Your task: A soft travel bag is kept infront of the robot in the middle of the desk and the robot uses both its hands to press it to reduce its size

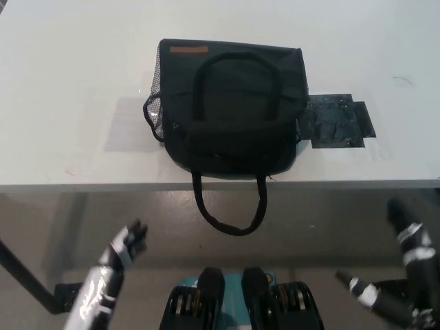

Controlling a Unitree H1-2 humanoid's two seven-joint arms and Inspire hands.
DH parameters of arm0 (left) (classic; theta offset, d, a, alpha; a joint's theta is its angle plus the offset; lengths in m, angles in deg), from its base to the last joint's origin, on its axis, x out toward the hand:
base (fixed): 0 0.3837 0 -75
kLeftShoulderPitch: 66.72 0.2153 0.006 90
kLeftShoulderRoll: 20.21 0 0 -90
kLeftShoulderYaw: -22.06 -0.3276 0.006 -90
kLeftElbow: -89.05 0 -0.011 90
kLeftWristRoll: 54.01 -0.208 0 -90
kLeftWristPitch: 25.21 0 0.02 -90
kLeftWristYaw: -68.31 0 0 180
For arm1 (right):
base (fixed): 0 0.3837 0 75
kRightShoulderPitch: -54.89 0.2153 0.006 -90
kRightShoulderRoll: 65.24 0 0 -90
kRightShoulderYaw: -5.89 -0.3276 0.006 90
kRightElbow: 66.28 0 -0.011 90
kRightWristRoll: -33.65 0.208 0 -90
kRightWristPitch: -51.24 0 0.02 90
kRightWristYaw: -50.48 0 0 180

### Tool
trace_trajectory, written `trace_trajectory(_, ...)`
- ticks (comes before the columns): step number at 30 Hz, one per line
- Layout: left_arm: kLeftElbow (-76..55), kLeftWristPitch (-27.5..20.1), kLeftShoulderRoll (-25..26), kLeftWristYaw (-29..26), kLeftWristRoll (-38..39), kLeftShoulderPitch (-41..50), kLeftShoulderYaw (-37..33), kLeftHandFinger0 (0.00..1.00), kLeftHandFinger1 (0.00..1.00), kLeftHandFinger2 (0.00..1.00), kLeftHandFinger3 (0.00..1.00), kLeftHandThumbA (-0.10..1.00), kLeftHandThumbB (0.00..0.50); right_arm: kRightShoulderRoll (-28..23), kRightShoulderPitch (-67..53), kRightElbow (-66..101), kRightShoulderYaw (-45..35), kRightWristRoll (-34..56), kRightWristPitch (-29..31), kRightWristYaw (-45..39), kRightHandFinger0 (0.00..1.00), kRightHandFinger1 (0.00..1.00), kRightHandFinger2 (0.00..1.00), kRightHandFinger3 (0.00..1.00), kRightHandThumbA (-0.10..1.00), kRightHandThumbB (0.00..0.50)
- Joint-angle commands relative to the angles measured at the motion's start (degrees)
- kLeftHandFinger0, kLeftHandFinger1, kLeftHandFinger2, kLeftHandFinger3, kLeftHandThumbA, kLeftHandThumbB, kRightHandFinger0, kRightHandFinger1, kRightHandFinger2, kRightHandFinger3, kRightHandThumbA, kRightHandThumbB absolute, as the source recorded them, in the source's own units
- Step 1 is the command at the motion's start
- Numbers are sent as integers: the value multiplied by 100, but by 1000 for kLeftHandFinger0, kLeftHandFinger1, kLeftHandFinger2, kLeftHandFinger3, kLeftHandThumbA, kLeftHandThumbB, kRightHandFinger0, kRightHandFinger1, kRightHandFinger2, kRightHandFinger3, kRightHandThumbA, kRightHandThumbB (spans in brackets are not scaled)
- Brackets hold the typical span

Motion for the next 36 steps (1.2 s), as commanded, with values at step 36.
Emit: trace_trajectory(36,5923,1593,724,-299,-3720,-8203,-1489,1000,1000,1000,1000,1000,260,-278,7589,-5029,320,-938,-2865,-76,1000,1000,1000,1000,1000,241)
